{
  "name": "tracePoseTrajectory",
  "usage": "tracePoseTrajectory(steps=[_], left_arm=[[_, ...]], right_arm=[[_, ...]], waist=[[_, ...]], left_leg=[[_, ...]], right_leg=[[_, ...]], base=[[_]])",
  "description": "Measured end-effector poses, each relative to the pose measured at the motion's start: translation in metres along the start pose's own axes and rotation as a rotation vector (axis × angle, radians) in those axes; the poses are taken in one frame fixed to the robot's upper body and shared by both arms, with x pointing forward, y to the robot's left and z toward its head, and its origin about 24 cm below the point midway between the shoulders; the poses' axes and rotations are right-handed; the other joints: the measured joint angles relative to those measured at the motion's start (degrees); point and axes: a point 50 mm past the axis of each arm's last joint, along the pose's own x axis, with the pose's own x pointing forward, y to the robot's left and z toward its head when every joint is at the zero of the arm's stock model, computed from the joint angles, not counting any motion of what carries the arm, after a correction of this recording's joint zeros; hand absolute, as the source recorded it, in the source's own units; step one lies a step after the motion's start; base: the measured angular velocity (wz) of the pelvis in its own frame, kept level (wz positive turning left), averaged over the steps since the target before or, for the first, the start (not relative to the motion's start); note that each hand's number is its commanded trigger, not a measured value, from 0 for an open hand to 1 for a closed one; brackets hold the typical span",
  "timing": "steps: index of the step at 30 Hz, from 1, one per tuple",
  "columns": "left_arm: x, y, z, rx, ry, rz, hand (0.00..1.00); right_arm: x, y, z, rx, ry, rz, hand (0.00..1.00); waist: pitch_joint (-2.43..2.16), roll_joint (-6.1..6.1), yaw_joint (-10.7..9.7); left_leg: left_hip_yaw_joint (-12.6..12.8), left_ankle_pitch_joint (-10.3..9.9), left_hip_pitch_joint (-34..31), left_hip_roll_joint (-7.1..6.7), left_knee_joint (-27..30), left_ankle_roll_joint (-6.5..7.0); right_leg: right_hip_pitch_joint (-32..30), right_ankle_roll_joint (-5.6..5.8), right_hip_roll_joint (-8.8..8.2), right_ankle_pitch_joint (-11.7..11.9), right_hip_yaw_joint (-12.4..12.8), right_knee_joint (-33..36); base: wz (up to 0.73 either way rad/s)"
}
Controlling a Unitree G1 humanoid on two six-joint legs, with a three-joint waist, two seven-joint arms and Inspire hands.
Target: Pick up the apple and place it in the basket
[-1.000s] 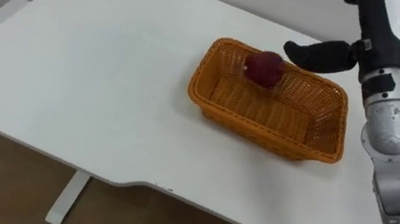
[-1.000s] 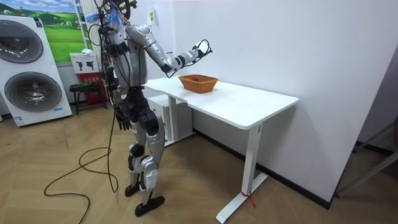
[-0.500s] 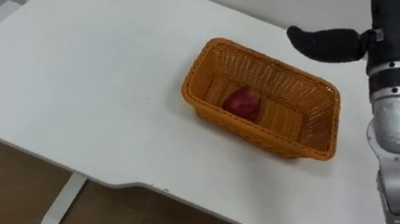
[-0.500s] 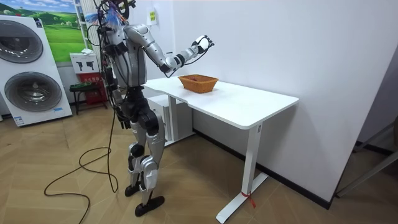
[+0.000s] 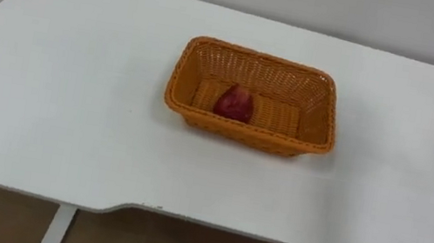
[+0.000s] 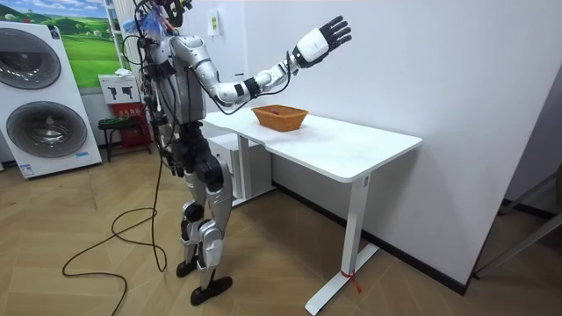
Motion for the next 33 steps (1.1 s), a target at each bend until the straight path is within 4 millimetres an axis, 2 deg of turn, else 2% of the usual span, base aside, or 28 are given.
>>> tracePoseTrajectory(steps=[4, 7, 9, 10, 13, 14, 15, 16, 17, 18, 19, 21, 22, 23, 24, 25, 27, 30, 33], left_arm=[[-0.001, 0.004, -0.006, -0.03, 0.016, 0.023, 0.0], [-0.001, 0.007, -0.006, -0.054, 0.016, 0.035, 0.0], [-0.002, 0.01, -0.009, -0.07, 0.026, 0.051, 0.0], [-0.002, 0.011, -0.008, -0.07, 0.022, 0.056, 0.0], [-0.002, 0.012, -0.008, -0.072, 0.029, 0.068, 0.0], [-0.002, 0.013, -0.006, -0.076, 0.025, 0.075, 0.0], [-0.001, 0.013, -0.005, -0.084, 0.022, 0.083, 0.0], [-0.001, 0.013, -0.005, -0.084, 0.024, 0.085, 0.0], [-0.002, 0.013, -0.006, -0.084, 0.03, 0.083, 0.0], [-0.002, 0.012, -0.006, -0.083, 0.034, 0.082, 0.0], [-0.002, 0.012, -0.006, -0.083, 0.035, 0.082, 0.0], [-0.002, 0.01, -0.009, -0.085, 0.045, 0.077, 0.0], [-0.002, 0.009, -0.008, -0.086, 0.043, 0.076, 0.0], [-0.002, 0.007, -0.007, -0.09, 0.044, 0.071, 0.0], [-0.002, 0.006, -0.006, -0.092, 0.042, 0.067, 0.0], [-0.002, 0.005, -0.005, -0.092, 0.044, 0.064, 0.0], [-0.002, 0.001, -0.005, -0.095, 0.044, 0.055, 0.0], [-0.002, -0.001, -0.005, -0.097, 0.046, 0.048, 0.0], [-0.002, -0.002, -0.007, -0.096, 0.056, 0.044, 0.0]], right_arm=[[0.004, -0.034, -0.021, -0.063, 0.067, -0.205, 0.0], [0.001, -0.06, -0.048, -0.099, 0.186, -0.342, 0.0], [-0.012, -0.082, -0.074, -0.146, 0.301, -0.402, 0.0], [-0.016, -0.086, -0.08, -0.157, 0.327, -0.411, 0.0], [-0.039, -0.1, -0.114, -0.199, 0.503, -0.434, 0.0], [-0.051, -0.105, -0.129, -0.22, 0.588, -0.44, 0.0], [-0.068, -0.111, -0.143, -0.238, 0.679, -0.444, 0.0], [-0.077, -0.114, -0.15, -0.25, 0.721, -0.445, 0.0], [-0.096, -0.12, -0.163, -0.284, 0.816, -0.438, 0.0], [-0.117, -0.127, -0.176, -0.324, 0.916, -0.418, 0.0], [-0.129, -0.13, -0.182, -0.338, 0.963, -0.408, 0.0], [-0.174, -0.135, -0.195, -0.369, 1.131, -0.39, 0.0], [-0.184, -0.136, -0.198, -0.373, 1.17, -0.385, 0.0], [-0.204, -0.136, -0.202, -0.389, 1.241, -0.369, 0.0], [-0.223, -0.134, -0.205, -0.413, 1.307, -0.335, 0.0], [-0.232, -0.131, -0.206, -0.427, 1.336, -0.308, 0.0], [-0.264, -0.12, -0.207, -0.455, 1.439, -0.184, 0.0], [-0.285, -0.112, -0.207, -0.462, 1.504, -0.059, 0.0], [-0.295, -0.105, -0.206, -0.462, 1.531, 0.03, 0.0]], waist=[[-0.16, -0.74, -1.6], [-0.33, -1.44, -1.9], [-0.51, -1.77, -2.3], [-0.49, -1.74, -2.6], [-0.23, -1.47, -3.1], [-0.06, -1.13, -3.1], [-0.09, -1.22, -3.1], [0.02, -1.0, -3.1], [0.16, -1.2, -2.9], [0.2, -0.8, -3.0], [0.2, -0.6, -3.0], [0.0, 0.0, -3.0], [-0.01, 0.28, -3.1], [0.0, 0.71, -2.9], [0.07, 1.1, -2.2], [0.1, 1.21, -1.7], [0.09, 1.17, -1.3], [0.27, 1.44, -0.4], [0.35, 1.65, 0.5]], left_leg=[[0.5, 0.0, 0.0, 0.18, 0.1, -0.01], [1.4, 0.0, -0.2, 0.38, 0.0, -0.02], [1.6, 0.0, -0.1, 0.4, -0.1, -0.02], [1.6, 0.0, -0.2, 0.4, -0.1, -0.02], [1.8, 0.0, -0.2, 0.44, 0.0, -0.01], [2.0, 0.0, -0.2, 0.48, -0.4, 0.01], [2.0, 0.0, 0.2, 0.49, -0.9, 0.02], [2.1, 0.0, 0.4, 0.51, -0.9, 0.02], [2.5, 0.0, 0.7, 0.61, -1.0, 0.01], [2.6, 0.0, 0.7, 0.66, -1.0, 0.02], [2.6, 0.0, 0.6, 0.66, -1.0, 0.02], [2.6, 0.0, 0.6, 0.69, -1.0, 0.01], [2.6, 0.0, 0.7, 0.69, -1.0, 0.0], [2.7, 0.0, 0.8, 0.67, -1.2, -0.02], [3.1, 0.1, 1.1, 0.71, -1.4, -0.06], [3.3, 0.0, 1.3, 0.77, -1.4, -0.07], [3.5, 0.0, 1.8, 0.78, -1.5, -0.09], [3.4, 0.0, 1.8, 0.67, -1.3, -0.04], [3.2, 0.0, 1.7, 0.63, -1.3, -0.02]], right_leg=[[-0.5, -0.04, 0.14, 0.0, 0.5, 0.1], [-0.9, -0.26, 0.35, 0.2, 1.6, 0.2], [-0.8, -0.2, 0.36, 0.2, 1.9, 0.2], [-0.7, -0.17, 0.35, 0.3, 1.9, 0.2], [-0.5, -0.08, 0.39, 0.6, 2.2, 0.2], [-0.5, -0.08, 0.49, 0.7, 2.8, 0.2], [-0.4, -0.08, 0.53, 0.7, 2.9, 0.2], [-0.2, -0.08, 0.54, 0.7, 2.9, 0.2], [-0.1, -0.08, 0.58, 0.7, 3.0, 0.2], [-0.1, -0.11, 0.59, 0.7, 2.9, 0.1], [-0.1, -0.13, 0.6, 0.7, 2.9, 0.1], [-0.1, -0.14, 0.66, 0.7, 3.0, 0.1], [-0.1, -0.14, 0.66, 0.7, 2.9, 0.1], [-0.1, -0.14, 0.65, 0.7, 3.0, 0.1], [-0.2, -0.16, 0.71, 0.8, 3.6, 0.1], [-0.2, -0.21, 0.82, 0.8, 3.9, 0.1], [0.4, -0.25, 0.88, 0.8, 4.4, -0.2], [0.1, -0.17, 0.79, 0.8, 4.3, -0.5], [0.6, -0.08, 0.79, 0.9, 4.3, -1.0]], base=[[-0.07], [-0.17], [-0.06], [0.0], [-0.03], [-0.07], [-0.07], [-0.06], [-0.08], [-0.06], [0.0], [0.0], [0.0], [-0.08], [-0.16], [-0.2], [-0.05], [0.01], [0.01]])
